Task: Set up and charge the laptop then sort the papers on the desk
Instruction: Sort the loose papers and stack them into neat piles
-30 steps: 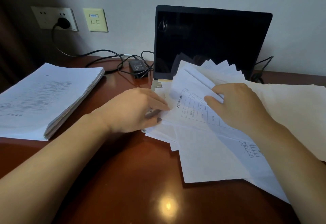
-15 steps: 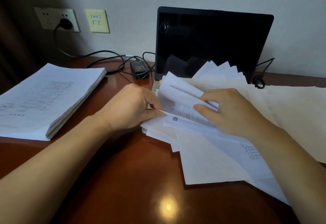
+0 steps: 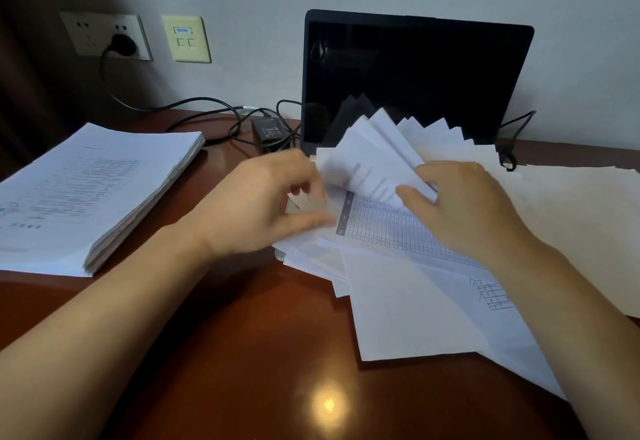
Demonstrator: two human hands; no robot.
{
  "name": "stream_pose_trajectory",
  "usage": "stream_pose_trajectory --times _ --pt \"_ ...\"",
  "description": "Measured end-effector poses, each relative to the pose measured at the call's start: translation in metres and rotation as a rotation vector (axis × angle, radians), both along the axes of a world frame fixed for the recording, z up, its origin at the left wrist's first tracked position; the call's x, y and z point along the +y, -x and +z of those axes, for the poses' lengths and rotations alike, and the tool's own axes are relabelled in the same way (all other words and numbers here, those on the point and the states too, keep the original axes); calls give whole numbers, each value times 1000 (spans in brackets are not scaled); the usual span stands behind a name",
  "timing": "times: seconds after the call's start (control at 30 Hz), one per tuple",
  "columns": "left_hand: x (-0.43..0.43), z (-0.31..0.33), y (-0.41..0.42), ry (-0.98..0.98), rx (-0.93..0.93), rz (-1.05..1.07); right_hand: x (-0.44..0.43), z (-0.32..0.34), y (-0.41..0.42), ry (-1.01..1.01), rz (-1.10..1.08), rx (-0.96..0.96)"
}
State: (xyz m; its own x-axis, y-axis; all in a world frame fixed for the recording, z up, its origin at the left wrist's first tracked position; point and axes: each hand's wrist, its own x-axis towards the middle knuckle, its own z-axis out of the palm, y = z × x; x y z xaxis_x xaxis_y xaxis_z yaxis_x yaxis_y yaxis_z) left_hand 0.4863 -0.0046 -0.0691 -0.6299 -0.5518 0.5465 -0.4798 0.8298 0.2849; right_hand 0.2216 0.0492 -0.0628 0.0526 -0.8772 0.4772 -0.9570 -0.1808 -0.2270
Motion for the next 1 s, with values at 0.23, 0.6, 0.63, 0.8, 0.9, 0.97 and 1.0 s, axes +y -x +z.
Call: stream_pose_trajectory --times 0.23,0.6,0.63,0.8,0.9,0.97,1.0 --pt "-1 -5 -1 -20 -251 -76 -3 -4 3 -12 -44 -38" --pt "-3 -13 9 124 -144 -98 1 -2 -2 -111 150 3" --pt "-1 -13 9 98 -121 -91 1 -2 -3 -127 177 12" --pt "-1 -8 5 -2 12 -14 3 1 -5 -148 249 -50" --pt "-4 -7 3 -22 106 79 8 3 -8 -151 270 -110" --pt "-3 -7 4 -23 180 132 12 5 -10 -236 280 -167" --pt "-2 -8 5 -17 203 150 13 5 -11 -273 282 -168"
